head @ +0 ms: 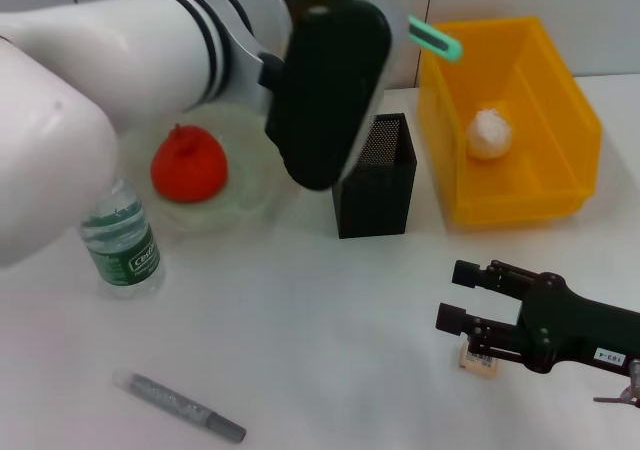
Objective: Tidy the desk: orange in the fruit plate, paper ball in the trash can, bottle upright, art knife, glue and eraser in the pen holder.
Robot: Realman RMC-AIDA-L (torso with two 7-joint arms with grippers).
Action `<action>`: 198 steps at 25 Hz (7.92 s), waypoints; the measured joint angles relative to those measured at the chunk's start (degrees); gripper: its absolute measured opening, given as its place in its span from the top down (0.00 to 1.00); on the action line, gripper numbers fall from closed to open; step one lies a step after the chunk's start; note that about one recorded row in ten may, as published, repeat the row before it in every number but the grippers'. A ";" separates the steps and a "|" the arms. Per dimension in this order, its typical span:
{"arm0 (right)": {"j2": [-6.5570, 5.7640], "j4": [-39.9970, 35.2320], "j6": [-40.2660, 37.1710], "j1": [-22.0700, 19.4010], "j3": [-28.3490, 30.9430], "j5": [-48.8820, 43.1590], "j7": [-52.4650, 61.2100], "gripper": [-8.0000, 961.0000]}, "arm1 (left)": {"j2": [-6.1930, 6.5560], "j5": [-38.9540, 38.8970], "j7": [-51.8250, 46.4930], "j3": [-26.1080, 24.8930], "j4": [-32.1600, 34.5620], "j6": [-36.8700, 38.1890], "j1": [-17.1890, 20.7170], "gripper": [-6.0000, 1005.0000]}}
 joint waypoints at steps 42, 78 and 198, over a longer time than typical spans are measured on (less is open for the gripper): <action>0.01 -0.68 0.29 1.73 0.70 0.03 1.18 0.21 | -0.10 -0.08 27.57 3.37 -20.97 -35.16 1.66 0.87; -0.13 -2.14 -0.40 1.96 0.39 -0.04 1.03 0.21 | -0.10 -0.31 42.06 9.29 -37.67 -54.62 1.40 0.86; 0.26 -5.13 -1.23 6.82 0.50 0.42 -0.43 0.21 | -0.10 -13.05 35.26 13.34 -37.24 -65.65 3.37 0.31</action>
